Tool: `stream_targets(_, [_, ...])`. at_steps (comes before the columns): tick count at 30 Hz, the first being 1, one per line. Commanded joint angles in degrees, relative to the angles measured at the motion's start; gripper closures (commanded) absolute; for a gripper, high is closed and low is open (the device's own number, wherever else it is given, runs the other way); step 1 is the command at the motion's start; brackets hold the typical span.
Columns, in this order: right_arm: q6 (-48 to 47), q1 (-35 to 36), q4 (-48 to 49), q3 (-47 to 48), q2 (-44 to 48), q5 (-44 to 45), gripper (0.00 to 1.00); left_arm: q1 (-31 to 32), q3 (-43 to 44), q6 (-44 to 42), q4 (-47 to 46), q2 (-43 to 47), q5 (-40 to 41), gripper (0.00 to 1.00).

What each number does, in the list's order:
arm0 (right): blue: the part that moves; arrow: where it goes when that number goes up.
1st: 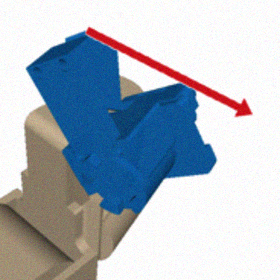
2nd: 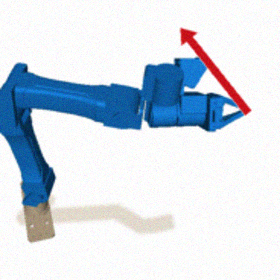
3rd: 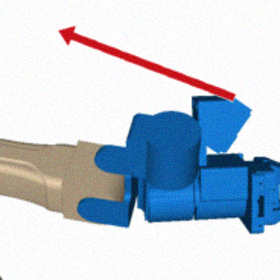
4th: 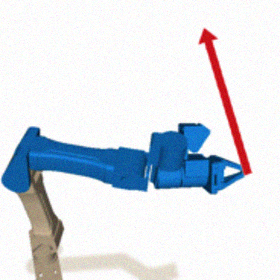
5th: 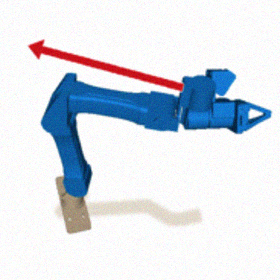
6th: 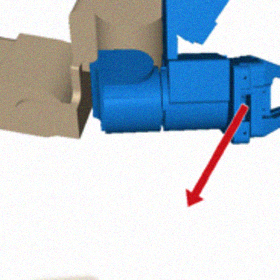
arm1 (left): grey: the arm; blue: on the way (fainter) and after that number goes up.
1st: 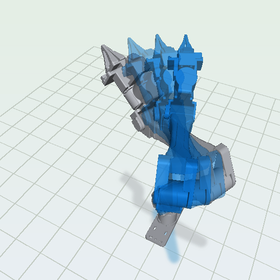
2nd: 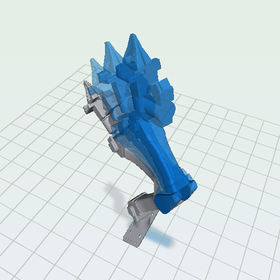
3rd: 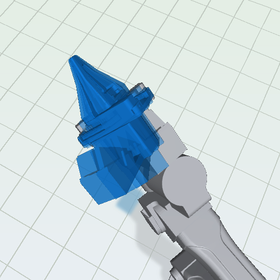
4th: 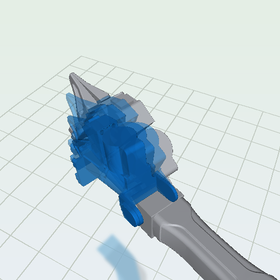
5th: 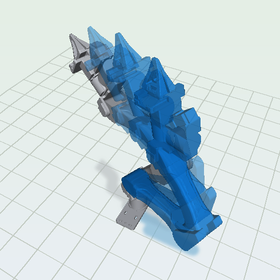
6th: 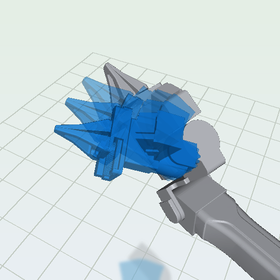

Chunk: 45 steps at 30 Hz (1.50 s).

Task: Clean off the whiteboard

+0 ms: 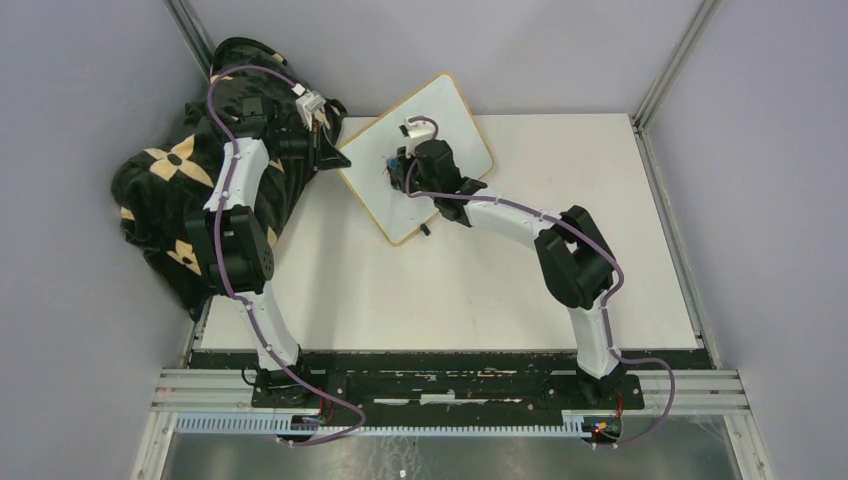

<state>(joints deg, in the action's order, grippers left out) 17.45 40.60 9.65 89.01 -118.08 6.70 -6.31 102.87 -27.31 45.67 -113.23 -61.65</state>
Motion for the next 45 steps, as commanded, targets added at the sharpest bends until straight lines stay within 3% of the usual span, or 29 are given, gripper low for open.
stream_targets(1, [-0.6,4.3,-0.3,8.2,-3.9,-3.7,0.99,1.7,-1.2,-3.2,1.1,-0.5,2.9,0.97])
stream_targets(8, [-1.2,2.8,-3.6,11.2,-6.2,-0.4,1.0,1.7,-1.6,-3.3,1.1,0.1,3.0,0.97])
stream_targets(20, [-0.4,-9.8,-2.2,3.1,-0.3,0.2,0.99,1.8,-1.2,-3.1,1.1,0.5,3.4,0.97])
stream_targets(24, [0.6,-8.9,-1.8,3.9,-0.3,-3.0,0.99,1.7,-1.0,-2.8,1.1,0.4,3.2,0.97])
stream_targets(35, [-3.0,1.8,-6.2,13.7,-4.7,-3.9,0.99,1.9,-1.3,-2.7,1.1,0.2,3.3,0.97])
stream_targets(45, [-3.5,-1.3,-11.4,20.9,-8.2,-2.9,0.99,2.0,-1.4,-2.6,1.1,0.8,3.8,0.97])
